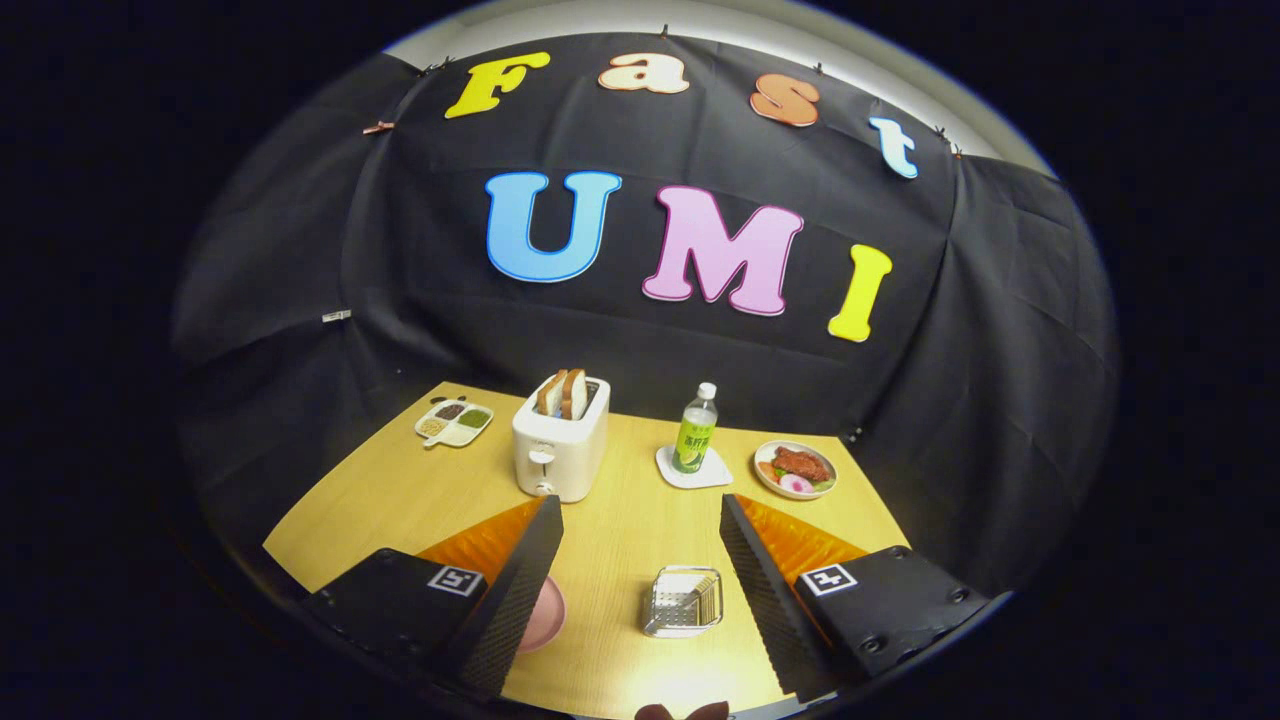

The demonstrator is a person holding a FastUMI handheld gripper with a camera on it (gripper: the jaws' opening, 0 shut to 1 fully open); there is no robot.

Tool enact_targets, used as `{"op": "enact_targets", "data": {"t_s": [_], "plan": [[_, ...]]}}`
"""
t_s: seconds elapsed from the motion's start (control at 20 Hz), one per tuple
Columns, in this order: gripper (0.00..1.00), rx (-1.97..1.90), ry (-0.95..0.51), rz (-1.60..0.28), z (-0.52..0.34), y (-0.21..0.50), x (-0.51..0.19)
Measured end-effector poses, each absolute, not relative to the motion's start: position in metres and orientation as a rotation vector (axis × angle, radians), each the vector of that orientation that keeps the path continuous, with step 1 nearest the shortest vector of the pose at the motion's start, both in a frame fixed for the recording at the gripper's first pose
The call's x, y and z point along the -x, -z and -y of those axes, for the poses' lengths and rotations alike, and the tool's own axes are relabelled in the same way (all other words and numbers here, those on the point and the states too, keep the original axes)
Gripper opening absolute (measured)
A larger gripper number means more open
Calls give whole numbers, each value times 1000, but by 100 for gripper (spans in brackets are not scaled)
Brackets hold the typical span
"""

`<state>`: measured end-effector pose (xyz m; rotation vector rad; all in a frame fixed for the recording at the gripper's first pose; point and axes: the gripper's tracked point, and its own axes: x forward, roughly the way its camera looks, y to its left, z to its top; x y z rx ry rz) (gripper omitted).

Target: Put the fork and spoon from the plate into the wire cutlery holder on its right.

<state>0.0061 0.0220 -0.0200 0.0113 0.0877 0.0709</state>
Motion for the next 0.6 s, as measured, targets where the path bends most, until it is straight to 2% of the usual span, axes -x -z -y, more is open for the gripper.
{"op": "enact_targets", "data": {"t_s": [0.3, 0.6], "plan": [[99, -98, -264, -419, -81, 88, -2], [98, -52, -392, -730, -126, 171, 7]]}}
